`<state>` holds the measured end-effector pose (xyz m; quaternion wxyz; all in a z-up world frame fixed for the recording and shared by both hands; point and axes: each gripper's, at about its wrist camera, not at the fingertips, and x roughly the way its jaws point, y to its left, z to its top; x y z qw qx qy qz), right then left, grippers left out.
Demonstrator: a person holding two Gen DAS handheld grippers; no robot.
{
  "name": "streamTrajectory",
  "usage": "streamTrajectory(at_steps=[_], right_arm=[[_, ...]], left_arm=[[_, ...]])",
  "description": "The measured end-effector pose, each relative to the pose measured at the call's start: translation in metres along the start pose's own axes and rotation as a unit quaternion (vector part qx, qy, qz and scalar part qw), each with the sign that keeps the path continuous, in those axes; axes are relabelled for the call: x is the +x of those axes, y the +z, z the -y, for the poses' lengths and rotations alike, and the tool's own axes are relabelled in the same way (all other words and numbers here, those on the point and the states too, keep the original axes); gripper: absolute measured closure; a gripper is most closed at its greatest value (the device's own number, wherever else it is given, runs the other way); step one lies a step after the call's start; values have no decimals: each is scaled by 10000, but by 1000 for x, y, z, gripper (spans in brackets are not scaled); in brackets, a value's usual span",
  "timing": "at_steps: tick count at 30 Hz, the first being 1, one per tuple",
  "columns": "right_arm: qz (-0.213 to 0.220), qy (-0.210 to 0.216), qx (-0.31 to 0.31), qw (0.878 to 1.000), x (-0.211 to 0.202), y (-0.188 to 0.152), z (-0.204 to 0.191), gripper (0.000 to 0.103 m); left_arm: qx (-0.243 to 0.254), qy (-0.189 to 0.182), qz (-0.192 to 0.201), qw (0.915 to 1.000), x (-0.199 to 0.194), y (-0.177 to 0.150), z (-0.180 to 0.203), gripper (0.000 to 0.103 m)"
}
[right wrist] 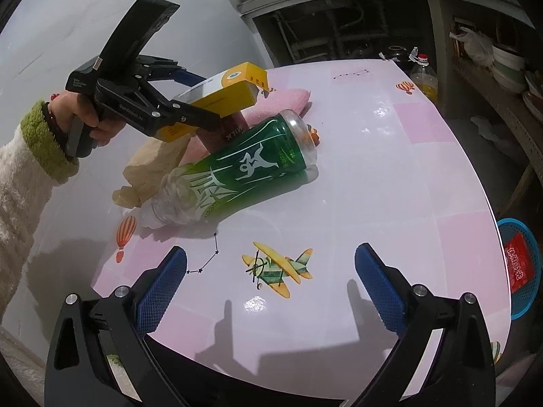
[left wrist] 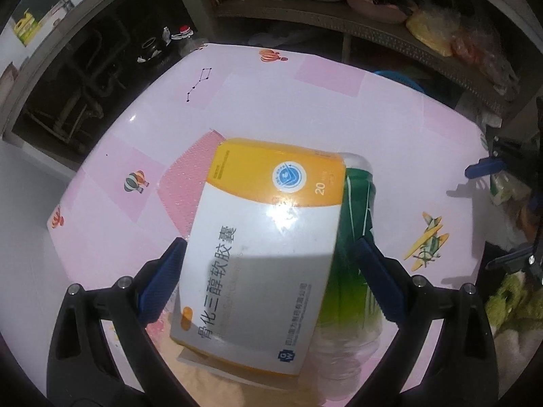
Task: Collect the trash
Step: 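Grasp the yellow-and-white medicine box with the left tool, then grasp the silver-lidded tin can with the right tool while the left holds the box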
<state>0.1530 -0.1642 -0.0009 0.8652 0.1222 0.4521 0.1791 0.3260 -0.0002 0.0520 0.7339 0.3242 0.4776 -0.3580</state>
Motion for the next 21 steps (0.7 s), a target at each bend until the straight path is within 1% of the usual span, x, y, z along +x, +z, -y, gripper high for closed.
streamTrajectory(at_steps=[1, 3, 6, 8, 11, 15, 18, 21], right_arm=[[8, 4, 5, 10000, -1, 0, 0, 7], [14, 7, 13, 10000, -1, 0, 1, 7], [27, 10, 38, 10000, -2, -1, 3, 7], [31, 12, 47, 10000, -3, -1, 4, 7], [40, 0, 67, 10000, -4, -2, 5, 7], [37, -22, 115, 9999, -5, -4, 7, 7], [54, -37, 153, 9999, -7, -4, 9, 7], [77, -45, 190, 9998, -9, -4, 10, 7]], left_arm=[[-30, 9, 30, 10000, 0, 0, 0, 14], [-174, -38, 41, 9998, -2, -1, -4, 29], [-502, -97, 125, 9986, -6, -3, -10, 30], [-577, -141, 202, 9980, -8, -5, -11, 30], [-746, -213, 398, 9962, -16, -10, -13, 31], [-1043, -275, 743, 9914, -32, -16, -19, 31], [-1449, -198, 1026, 9839, -47, -22, -26, 32], [-1972, -93, 1333, 9712, -64, -34, -30, 32]])
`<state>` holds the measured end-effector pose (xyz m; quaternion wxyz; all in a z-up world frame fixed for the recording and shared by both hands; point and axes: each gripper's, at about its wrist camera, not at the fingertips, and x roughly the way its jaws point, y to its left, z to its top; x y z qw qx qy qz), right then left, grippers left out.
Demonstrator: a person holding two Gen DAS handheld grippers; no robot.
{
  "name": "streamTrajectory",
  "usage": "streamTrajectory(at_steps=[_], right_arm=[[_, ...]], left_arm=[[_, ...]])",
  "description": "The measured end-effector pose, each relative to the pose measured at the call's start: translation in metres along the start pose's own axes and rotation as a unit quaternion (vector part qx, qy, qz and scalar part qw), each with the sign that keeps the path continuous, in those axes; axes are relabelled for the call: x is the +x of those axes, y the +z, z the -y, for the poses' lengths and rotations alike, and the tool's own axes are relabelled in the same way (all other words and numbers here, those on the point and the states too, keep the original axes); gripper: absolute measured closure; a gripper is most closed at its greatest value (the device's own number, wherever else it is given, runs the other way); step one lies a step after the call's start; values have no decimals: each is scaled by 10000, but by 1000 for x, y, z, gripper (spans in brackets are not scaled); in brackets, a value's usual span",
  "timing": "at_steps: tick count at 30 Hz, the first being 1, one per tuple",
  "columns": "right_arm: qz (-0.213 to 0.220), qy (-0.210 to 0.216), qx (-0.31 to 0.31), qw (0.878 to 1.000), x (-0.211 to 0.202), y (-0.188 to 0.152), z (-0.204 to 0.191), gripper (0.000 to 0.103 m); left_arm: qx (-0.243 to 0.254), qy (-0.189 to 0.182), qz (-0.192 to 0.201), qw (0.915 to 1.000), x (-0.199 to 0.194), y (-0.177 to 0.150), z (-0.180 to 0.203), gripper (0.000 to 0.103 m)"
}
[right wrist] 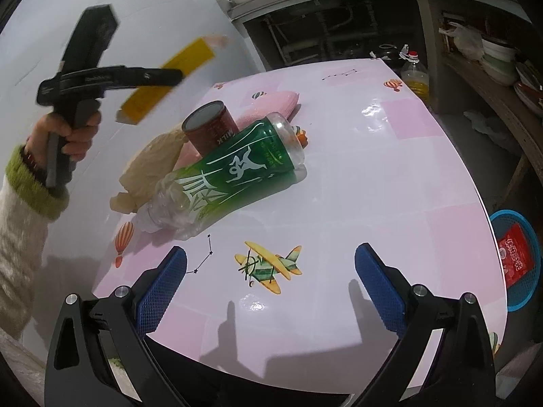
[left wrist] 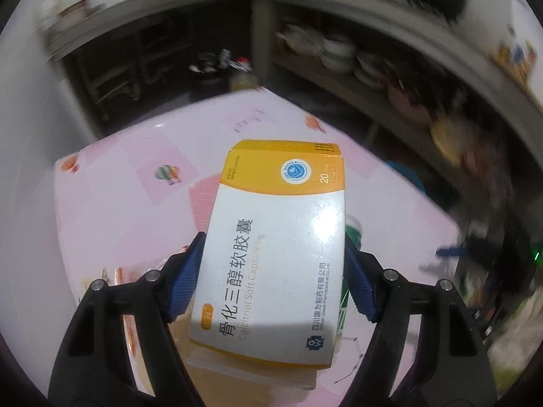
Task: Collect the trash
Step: 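Grasp the silver-lidded tin can with the right tool while the left holds the box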
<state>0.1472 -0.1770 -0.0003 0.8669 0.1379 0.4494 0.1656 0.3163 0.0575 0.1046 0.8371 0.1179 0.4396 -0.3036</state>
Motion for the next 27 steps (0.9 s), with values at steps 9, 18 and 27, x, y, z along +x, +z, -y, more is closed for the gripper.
streamTrajectory(at_steps=[9, 18, 27], right_arm=[[255, 142, -158, 9994, -6, 25, -12, 7], [406, 393, -746, 9956, 26, 84, -55, 14], [-4, 5, -1412, 9900, 94, 121, -91, 14]], left_arm=[[-994, 440, 965, 9894, -48, -57, 15, 32], [-1747, 921, 1660, 9662, -71, -109, 23, 32], [-2106, 1338, 2096, 9454, -81, -126, 21, 32]])
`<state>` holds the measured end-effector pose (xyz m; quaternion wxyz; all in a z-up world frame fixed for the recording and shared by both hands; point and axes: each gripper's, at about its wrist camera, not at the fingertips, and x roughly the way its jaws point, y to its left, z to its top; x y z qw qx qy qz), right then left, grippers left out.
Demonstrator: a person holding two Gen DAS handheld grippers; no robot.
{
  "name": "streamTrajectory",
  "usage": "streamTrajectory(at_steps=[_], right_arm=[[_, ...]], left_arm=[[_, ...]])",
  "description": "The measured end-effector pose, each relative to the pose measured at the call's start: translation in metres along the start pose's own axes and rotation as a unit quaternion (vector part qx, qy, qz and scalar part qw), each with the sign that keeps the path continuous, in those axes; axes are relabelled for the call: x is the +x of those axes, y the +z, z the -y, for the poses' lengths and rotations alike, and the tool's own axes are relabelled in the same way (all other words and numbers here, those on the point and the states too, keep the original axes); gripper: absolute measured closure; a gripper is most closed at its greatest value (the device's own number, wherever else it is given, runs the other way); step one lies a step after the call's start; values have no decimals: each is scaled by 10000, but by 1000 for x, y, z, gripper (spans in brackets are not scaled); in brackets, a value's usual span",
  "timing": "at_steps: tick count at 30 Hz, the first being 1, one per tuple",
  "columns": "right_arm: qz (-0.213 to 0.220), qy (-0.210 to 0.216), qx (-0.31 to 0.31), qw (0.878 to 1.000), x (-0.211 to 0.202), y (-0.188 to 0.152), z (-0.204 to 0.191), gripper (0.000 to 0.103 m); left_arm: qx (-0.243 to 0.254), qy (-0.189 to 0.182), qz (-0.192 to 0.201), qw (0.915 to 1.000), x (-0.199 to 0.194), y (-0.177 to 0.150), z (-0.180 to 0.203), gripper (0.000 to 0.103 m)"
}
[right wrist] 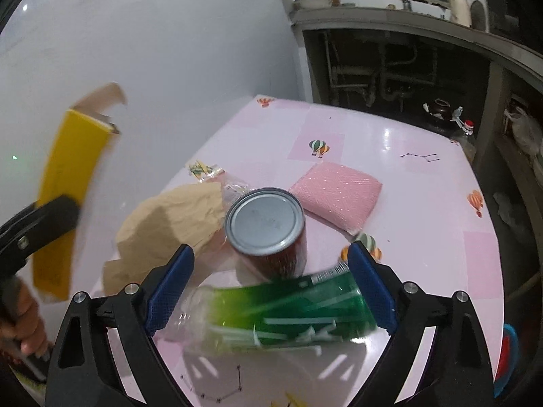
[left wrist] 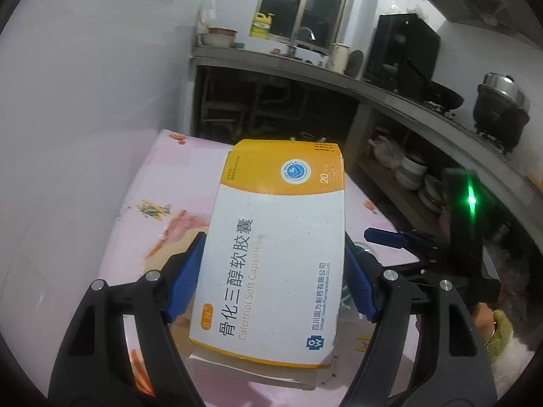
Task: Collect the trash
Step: 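Grasp the silver-lidded tin can with the right tool while the left holds the box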
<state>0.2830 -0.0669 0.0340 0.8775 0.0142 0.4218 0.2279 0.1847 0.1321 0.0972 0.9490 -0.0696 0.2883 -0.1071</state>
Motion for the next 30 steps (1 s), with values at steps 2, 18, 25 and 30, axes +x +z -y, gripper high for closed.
streamTrajectory(at_steps=[2, 18, 25, 30], right_arm=[[-145, 7, -14, 9999, 15, 4, -3, 14], [-635, -94, 262, 9976, 61, 15, -4, 36], [-368, -239, 462, 9980, 58, 17, 4, 37], [162, -238, 705, 9971, 31, 25, 16, 37]], left_arm=[[11, 93, 29, 10000, 1, -2, -2, 32], [-31, 210, 59, 9998, 5, -8, -5, 32], [-16, 236, 118, 9997, 3, -10, -5, 32], [38, 241, 258, 9994, -3, -9, -2, 32]])
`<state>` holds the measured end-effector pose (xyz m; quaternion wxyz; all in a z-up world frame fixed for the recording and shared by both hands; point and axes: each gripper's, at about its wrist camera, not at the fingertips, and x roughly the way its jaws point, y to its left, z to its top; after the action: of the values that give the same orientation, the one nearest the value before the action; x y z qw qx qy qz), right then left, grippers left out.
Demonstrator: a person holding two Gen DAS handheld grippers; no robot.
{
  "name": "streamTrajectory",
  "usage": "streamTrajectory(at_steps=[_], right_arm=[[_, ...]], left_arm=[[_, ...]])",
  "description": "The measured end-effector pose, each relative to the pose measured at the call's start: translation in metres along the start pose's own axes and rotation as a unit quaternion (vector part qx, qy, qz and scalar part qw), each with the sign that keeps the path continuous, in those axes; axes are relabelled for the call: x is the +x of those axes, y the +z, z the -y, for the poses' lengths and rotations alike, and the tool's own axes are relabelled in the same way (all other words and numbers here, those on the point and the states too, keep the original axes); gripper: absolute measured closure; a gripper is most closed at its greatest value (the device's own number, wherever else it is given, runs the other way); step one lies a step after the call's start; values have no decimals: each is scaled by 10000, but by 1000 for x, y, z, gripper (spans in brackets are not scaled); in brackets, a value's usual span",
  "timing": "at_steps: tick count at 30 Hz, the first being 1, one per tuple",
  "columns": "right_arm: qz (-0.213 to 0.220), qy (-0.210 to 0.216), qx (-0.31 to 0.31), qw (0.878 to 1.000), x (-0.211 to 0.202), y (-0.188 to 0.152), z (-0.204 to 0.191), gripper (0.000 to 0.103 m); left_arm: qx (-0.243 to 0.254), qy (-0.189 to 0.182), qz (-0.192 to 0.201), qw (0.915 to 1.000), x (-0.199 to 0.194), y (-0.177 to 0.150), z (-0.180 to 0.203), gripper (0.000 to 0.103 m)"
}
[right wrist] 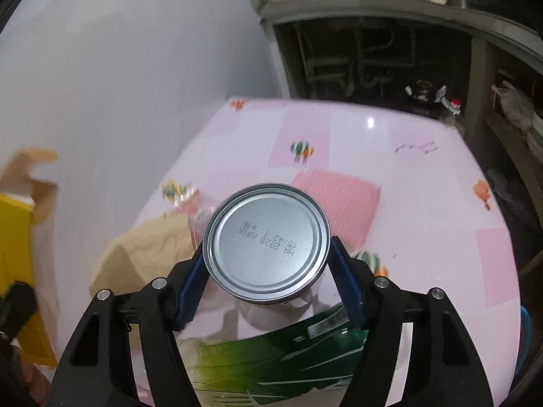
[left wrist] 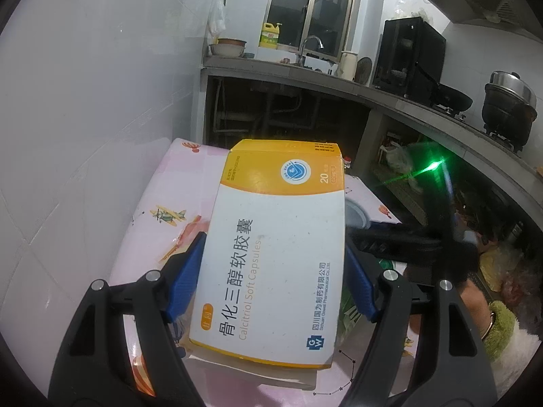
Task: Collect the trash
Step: 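Grasp the silver-lidded tin can with the right tool while the left holds the box, then carry box and can over the blue wastebasket and open both tools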
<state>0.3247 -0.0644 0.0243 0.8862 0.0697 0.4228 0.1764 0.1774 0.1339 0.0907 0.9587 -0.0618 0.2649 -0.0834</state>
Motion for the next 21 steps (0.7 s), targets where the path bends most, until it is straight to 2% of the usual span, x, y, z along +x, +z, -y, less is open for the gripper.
streamTrajectory(at_steps=[5, 9, 12, 16, 21], right_arm=[[475, 91, 260, 9985, -40, 11, 12, 37], [789, 74, 420, 9960, -78, 7, 26, 37], [886, 14, 626, 9941, -105, -7, 42, 37], [777, -106, 1045, 9914, -131, -34, 71, 37], [791, -277, 1536, 9846, -156, -71, 100, 37]], left_arm=[[22, -129, 128, 9998, -8, 2, 5, 32], [178, -315, 225, 9991, -17, 3, 16, 32], [319, -479, 275, 9980, -21, 4, 27, 32], [496, -689, 273, 9960, -23, 4, 44, 32], [721, -1017, 88, 9922, -18, -4, 72, 32]])
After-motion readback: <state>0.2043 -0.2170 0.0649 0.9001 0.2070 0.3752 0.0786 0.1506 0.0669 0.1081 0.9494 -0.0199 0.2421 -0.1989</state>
